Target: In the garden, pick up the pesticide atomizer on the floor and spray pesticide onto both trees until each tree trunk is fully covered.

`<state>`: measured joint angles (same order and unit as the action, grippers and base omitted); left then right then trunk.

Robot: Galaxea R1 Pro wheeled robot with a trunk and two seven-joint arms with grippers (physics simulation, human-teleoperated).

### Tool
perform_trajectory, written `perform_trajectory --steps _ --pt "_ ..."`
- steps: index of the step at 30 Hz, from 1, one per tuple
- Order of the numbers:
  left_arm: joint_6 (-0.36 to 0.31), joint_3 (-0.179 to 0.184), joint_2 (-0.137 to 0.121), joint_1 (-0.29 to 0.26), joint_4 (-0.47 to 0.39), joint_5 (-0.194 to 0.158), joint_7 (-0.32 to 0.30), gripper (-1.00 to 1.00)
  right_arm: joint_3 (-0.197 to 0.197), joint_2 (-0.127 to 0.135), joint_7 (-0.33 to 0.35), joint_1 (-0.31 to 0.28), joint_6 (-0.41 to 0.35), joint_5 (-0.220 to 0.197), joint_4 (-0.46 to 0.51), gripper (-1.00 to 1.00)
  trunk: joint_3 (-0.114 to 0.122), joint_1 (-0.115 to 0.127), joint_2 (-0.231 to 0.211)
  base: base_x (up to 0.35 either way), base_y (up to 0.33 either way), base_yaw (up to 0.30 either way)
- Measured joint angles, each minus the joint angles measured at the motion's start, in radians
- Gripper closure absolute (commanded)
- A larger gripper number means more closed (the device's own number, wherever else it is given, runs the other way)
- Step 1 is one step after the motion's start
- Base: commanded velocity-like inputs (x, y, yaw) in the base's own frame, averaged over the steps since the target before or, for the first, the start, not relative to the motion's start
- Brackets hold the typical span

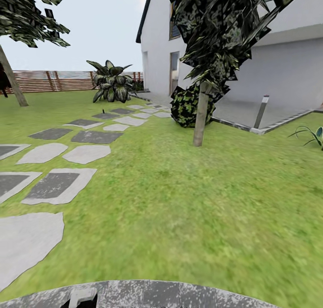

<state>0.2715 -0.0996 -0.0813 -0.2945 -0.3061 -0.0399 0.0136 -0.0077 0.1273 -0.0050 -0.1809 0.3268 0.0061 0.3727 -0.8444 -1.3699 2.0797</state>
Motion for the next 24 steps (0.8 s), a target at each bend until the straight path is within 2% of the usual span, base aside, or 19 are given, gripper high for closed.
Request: perform_trajectory --steps 24 --pt "0.0 0.0 0.0 0.0 0.0 0.0 0.0 -1.0 0.002 0.0 0.0 0.0 0.0 0.0 0.0 -1.0 -0.107 -0.092 0.168 0.0 0.0 0.152"
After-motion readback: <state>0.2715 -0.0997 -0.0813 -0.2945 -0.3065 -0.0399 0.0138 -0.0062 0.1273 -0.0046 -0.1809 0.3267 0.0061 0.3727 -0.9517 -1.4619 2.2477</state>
